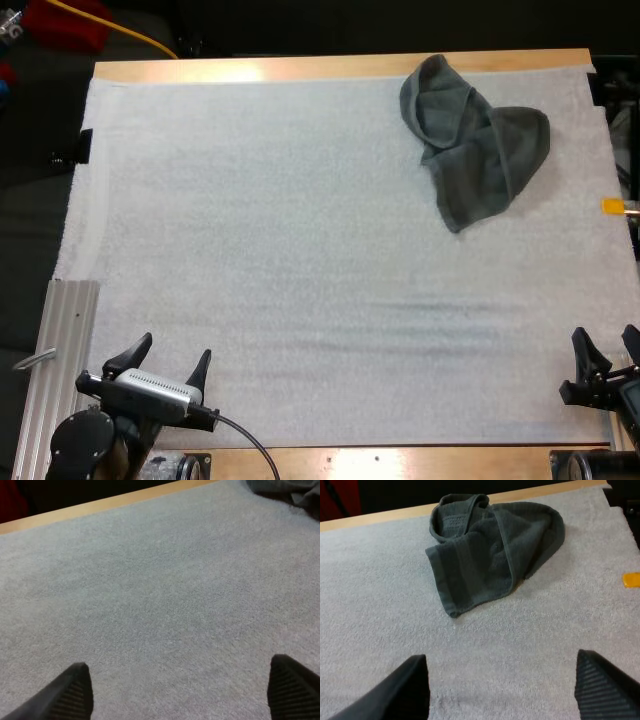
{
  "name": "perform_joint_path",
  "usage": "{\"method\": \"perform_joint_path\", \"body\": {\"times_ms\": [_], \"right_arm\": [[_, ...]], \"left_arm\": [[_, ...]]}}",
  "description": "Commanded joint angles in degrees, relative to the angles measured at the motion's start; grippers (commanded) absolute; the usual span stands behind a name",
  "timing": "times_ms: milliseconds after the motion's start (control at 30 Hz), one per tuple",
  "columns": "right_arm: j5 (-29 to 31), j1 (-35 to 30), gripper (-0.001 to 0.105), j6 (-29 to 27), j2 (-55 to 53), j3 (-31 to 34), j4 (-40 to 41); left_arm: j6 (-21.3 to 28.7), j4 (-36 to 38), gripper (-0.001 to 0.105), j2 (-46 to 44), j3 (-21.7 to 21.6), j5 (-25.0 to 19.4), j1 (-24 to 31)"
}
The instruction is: Pick towel from pile, fold and stack
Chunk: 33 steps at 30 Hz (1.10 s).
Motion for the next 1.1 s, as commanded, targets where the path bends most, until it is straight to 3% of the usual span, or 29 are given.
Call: {"method": "perform_joint_path", "body": {"times_ms": [0, 367, 800, 1067], "right_arm": [[-0.36, 0.08, 0.061, -0.44, -2.19, -0.11, 0.43], [-2.40, 0.08, 0.061, -0.63, 3.50, -7.40, 1.09], [-10.29, 0.08, 0.061, -5.27, 17.15, -17.33, 1.34], [-15.09, 0.08, 0.061, -5.78, 23.26, -21.04, 1.34]], "left_arm": [[-0.84, -0.87, 0.069, -7.63, -0.30, 0.11, -0.33], [-1.47, -1.07, 0.069, -5.66, -1.74, 1.99, -0.87], [-0.76, -4.45, 0.069, 10.47, -11.76, 3.57, -10.02], [2.22, -4.45, 0.069, 20.79, -18.61, 4.90, -16.75]]}}
